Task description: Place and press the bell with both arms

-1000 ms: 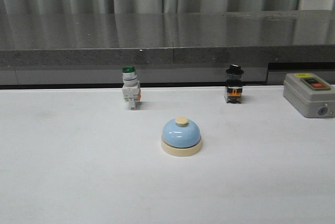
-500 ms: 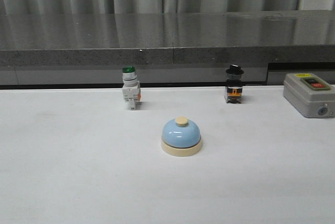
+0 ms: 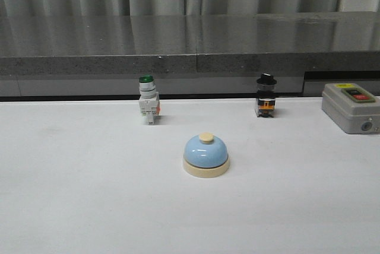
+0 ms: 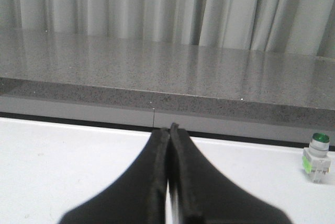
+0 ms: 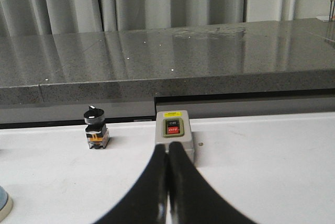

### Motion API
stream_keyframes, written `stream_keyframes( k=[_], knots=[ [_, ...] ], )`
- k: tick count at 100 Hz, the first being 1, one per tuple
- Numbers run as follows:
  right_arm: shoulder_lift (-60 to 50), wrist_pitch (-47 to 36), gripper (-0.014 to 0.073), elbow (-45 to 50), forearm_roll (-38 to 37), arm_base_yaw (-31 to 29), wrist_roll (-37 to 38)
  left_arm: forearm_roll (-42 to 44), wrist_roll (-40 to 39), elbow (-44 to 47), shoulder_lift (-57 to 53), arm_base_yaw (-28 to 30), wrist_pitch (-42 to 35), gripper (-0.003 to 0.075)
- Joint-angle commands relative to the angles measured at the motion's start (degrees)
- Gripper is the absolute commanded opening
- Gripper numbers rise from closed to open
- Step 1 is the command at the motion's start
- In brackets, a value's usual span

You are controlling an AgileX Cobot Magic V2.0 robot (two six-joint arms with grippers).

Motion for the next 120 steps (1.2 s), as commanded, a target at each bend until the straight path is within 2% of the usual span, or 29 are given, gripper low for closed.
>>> stream_keyframes(
  k=[1,14,23,120],
  knots=[
    [-0.7,-4.9,-0.0069,-0.8,-0.4,-0.3,-0.2,0.2,0.0,0.3,-1.6,0.0,-5.3,-0.002],
    [-0.7,-4.9,-0.0069,-0.8,-0.4,-0.3,-0.2,4.8,-2.1,4.0,-1.7,0.0,-4.9,-0.002],
    [-0.7,-4.9,-0.0069,-0.8,-0.4,-0.3,-0.2,4.9,-2.1,3.8,-1.7,0.0,-1.4,-0.002],
    [-0.7,-5.3,-0.0069,-0.8,-0.4,-0.3,-0.2,4.8,-2.1,3.8,-1.7,0.0,-1.4,-0.002]
  ],
)
